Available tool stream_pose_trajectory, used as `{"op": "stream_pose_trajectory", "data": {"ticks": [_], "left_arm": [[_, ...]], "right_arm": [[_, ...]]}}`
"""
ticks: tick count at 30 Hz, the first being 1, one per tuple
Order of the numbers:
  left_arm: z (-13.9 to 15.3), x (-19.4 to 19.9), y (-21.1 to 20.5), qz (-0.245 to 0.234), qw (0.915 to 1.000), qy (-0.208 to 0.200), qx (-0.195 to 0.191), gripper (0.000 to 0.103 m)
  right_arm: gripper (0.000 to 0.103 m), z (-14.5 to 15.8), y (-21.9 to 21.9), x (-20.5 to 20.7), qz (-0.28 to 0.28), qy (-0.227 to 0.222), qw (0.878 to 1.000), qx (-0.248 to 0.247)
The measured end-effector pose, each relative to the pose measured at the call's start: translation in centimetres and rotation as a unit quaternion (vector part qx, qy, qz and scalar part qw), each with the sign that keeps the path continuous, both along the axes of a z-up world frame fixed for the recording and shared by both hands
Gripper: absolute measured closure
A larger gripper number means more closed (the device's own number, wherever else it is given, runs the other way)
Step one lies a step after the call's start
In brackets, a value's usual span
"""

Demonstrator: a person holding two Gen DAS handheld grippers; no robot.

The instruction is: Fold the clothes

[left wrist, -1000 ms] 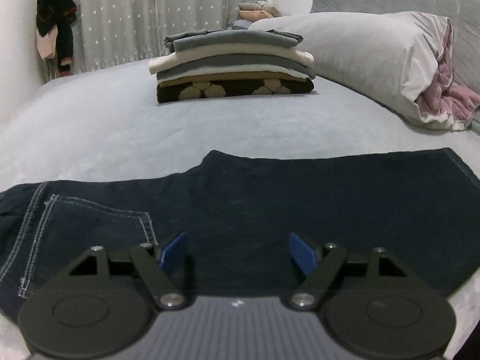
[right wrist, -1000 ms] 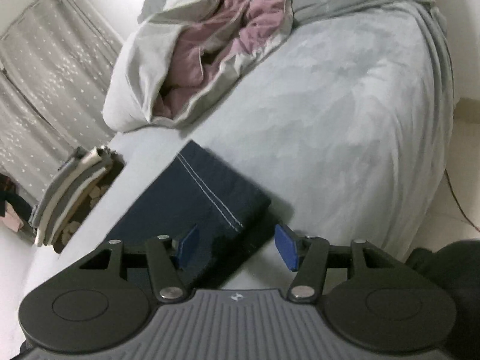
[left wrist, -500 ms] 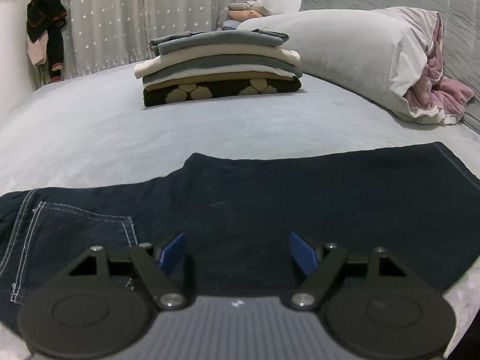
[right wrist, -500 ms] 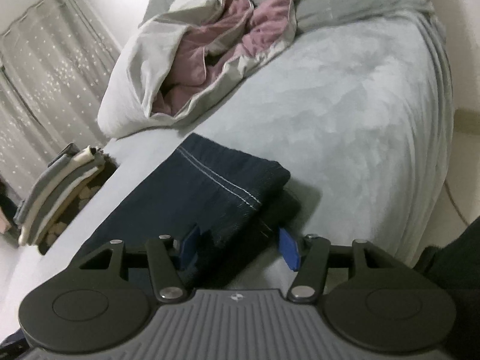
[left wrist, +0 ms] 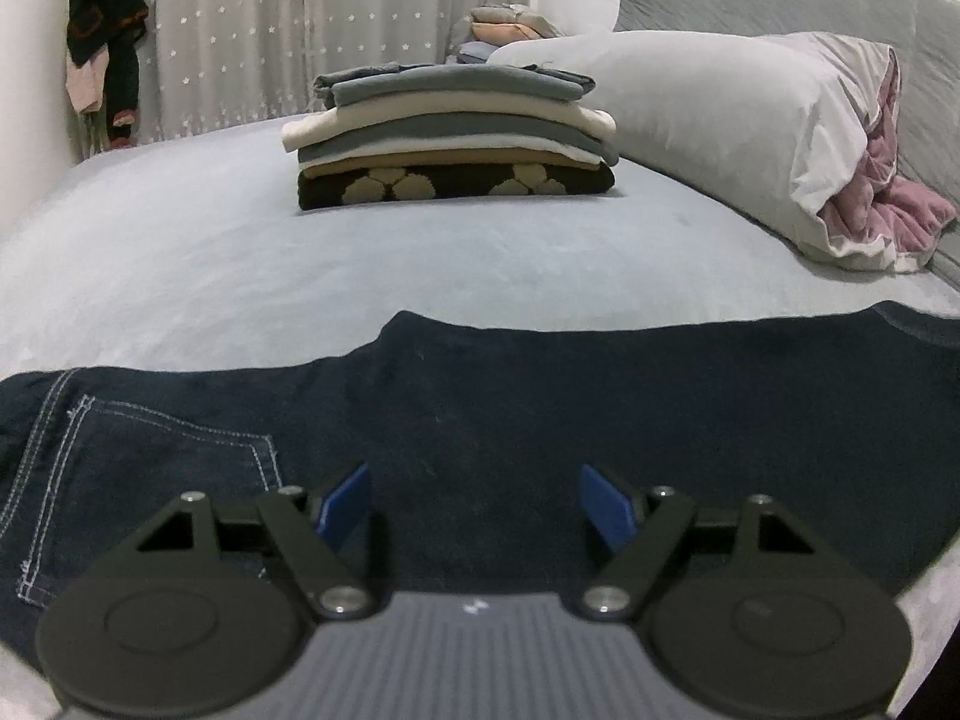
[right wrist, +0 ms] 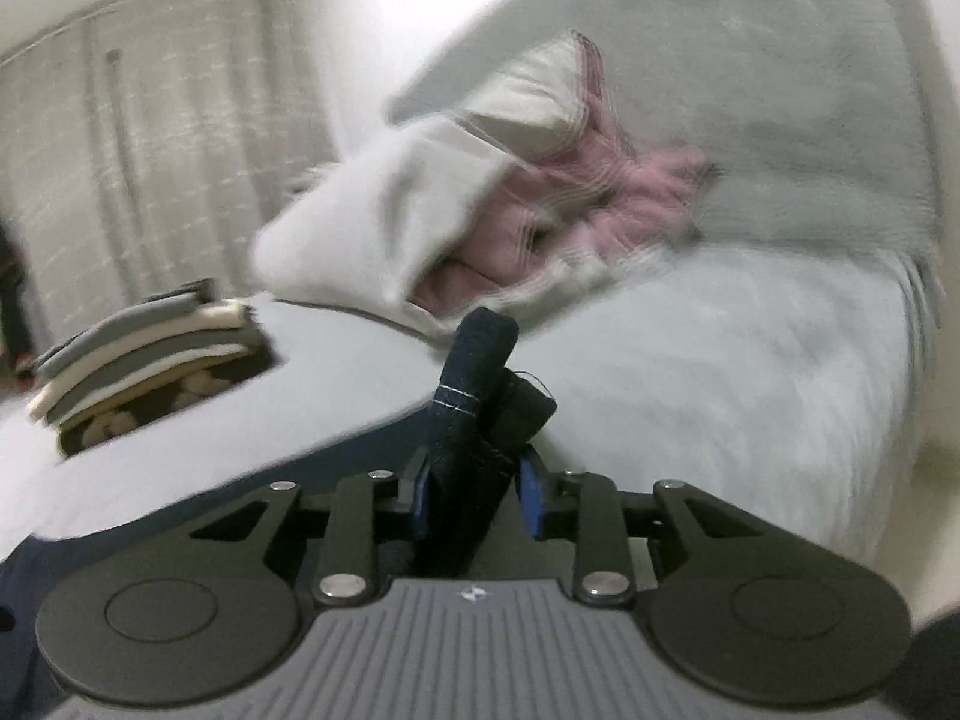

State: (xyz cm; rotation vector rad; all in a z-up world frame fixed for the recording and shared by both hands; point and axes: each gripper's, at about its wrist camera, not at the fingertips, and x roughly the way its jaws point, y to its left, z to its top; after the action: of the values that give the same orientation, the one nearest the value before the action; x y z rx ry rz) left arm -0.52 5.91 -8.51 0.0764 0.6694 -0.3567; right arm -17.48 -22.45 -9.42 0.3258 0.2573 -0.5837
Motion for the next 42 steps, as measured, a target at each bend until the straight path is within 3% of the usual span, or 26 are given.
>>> {"op": "stream_pose_trajectory", "data": {"ticks": [6, 15, 20, 24, 27, 29, 32, 37, 42], "left_arm": [[0.3, 0.9, 1.7, 0.001, 0.9954, 0.031, -0.091, 0.033], [0.2, 1.5, 3.3, -0.016, 0.9731, 0.077, -0.216, 0.033], [-0.5, 2.3, 4.9, -0.004, 0.9445, 0.113, -0.308, 0.028], [-1.6, 2.9, 5.5, 0.003, 0.9217, 0.153, -0.357, 0.027], [-2.2, 3.3, 5.1, 0.008, 0.9206, 0.174, -0.35, 0.027], [-2.4, 3.4, 4.7, 0.008, 0.9243, 0.177, -0.338, 0.027], [-2.3, 3.2, 4.5, -0.002, 0.9273, 0.177, -0.33, 0.028], [-2.3, 3.3, 4.0, -0.011, 0.9299, 0.177, -0.322, 0.028], [-2.5, 3.2, 4.3, -0.013, 0.929, 0.182, -0.322, 0.028]], "right_arm": [[0.081, 3.1, 3.7, 1.9, 0.089, 0.007, 0.993, -0.074], [0.083, 4.9, 10.6, 3.8, 0.221, 0.022, 0.963, -0.155], [0.082, 3.8, 14.7, 4.2, 0.297, 0.052, 0.934, -0.193], [0.08, 1.2, 17.6, 4.5, 0.35, 0.109, 0.904, -0.219], [0.071, -1.4, 19.5, 4.8, 0.381, 0.172, 0.877, -0.239], [0.067, -1.9, 20.3, 4.0, 0.38, 0.169, 0.867, -0.274], [0.058, -0.5, 19.4, 3.7, 0.402, 0.159, 0.871, -0.232], [0.054, 2.1, 16.6, 3.1, 0.441, 0.101, 0.887, -0.093], [0.056, 1.8, 15.3, 5.0, 0.406, 0.111, 0.906, -0.048]]}}
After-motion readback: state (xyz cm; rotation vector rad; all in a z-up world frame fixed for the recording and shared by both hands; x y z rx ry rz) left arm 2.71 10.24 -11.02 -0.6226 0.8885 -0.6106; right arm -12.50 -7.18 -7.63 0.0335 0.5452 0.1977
